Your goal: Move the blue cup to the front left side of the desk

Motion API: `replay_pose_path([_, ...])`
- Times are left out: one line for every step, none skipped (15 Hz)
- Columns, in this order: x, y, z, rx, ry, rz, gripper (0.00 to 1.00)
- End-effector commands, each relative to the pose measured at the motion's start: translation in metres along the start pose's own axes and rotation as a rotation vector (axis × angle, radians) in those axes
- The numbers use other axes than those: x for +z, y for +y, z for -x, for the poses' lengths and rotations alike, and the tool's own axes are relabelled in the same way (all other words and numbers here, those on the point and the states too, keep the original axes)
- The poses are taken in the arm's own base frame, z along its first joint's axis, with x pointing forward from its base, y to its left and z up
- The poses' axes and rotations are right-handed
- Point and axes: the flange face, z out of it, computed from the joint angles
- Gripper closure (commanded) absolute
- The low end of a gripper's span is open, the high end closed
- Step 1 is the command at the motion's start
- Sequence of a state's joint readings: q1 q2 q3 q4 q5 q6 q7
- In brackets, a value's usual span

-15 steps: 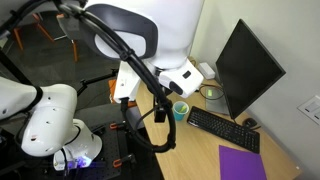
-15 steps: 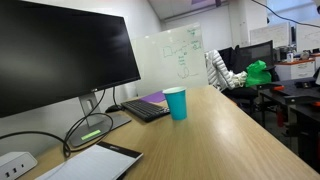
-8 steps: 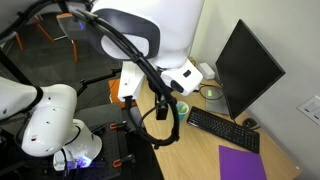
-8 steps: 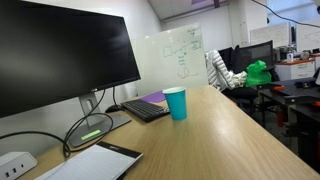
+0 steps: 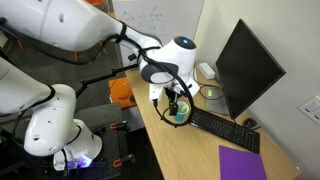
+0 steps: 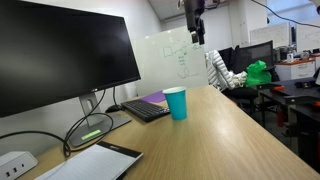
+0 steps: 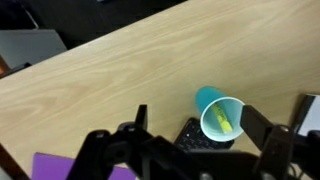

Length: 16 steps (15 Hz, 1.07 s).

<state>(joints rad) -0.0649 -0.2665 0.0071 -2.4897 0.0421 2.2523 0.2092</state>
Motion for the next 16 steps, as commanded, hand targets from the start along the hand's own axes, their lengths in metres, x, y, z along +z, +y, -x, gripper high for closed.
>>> replay_pose_path([0.049,-0.007,-0.027,0.060,-0.003,0.020,0.00])
replay_pose_path([0.064,-0.007,-0.032,0.072,-0.020,0.018,0.00])
replay_pose_path([0.078,-0.008,-0.038,0.071,-0.028,0.025,0.00])
replay_pose_path([0.087,-0.010,-0.043,0.074,-0.041,0.022,0.00])
replay_pose_path([0.097,-0.013,-0.048,0.072,-0.045,0.019,0.00])
replay_pose_path([0.104,-0.015,-0.053,0.073,-0.045,0.022,0.00])
replay_pose_path([0.111,-0.018,-0.059,0.077,-0.050,0.019,0.00])
replay_pose_path([0.117,-0.021,-0.065,0.076,-0.057,0.013,0.00])
replay_pose_path([0.121,-0.025,-0.070,0.072,-0.055,0.015,0.00])
replay_pose_path([0.127,-0.029,-0.075,0.071,-0.058,0.015,0.00])
replay_pose_path([0.131,-0.032,-0.079,0.075,-0.059,0.019,0.00])
replay_pose_path([0.138,-0.034,-0.085,0.082,-0.067,0.021,0.00])
replay_pose_path([0.143,-0.037,-0.088,0.080,-0.075,0.020,0.01])
replay_pose_path([0.149,-0.040,-0.092,0.076,-0.081,0.028,0.07])
replay_pose_path([0.153,-0.041,-0.094,0.073,-0.084,0.032,0.25])
replay_pose_path([0.157,-0.043,-0.096,0.064,-0.088,0.037,0.32])
